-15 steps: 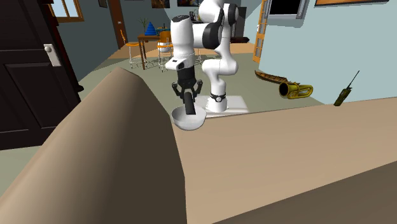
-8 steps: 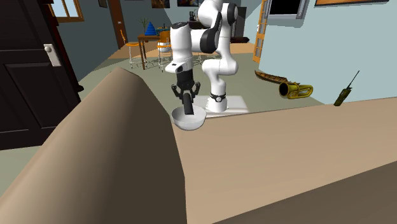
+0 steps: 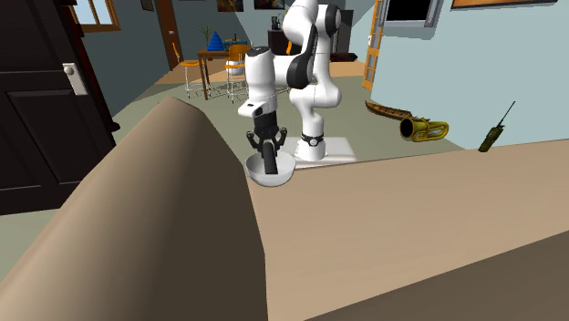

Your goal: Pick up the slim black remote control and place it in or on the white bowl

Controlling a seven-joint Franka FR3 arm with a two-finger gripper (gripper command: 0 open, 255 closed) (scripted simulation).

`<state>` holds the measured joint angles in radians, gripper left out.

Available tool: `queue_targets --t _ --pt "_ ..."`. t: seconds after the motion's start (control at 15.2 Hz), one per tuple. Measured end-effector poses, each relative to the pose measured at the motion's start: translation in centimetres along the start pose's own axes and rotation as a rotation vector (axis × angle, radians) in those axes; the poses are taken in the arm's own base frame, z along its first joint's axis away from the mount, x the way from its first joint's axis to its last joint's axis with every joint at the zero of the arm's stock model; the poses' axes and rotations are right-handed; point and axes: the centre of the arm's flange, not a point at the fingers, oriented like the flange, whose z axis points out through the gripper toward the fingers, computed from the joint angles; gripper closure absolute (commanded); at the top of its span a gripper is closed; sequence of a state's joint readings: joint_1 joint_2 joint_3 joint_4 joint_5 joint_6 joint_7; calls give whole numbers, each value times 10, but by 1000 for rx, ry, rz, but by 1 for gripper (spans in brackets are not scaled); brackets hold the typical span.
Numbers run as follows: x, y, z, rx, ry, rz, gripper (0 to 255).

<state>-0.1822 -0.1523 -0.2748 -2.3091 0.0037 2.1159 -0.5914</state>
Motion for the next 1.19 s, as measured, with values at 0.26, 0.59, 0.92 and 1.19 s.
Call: queue_targets --t 0.26,0.59,0.92,1.19 --pt "0 0 2 0 0 0 255" --pt "0 0 2 0 1 0 0" --pt "0 0 -15 -1 2 0 0" --pt "0 -1 -46 -1 1 0 0"
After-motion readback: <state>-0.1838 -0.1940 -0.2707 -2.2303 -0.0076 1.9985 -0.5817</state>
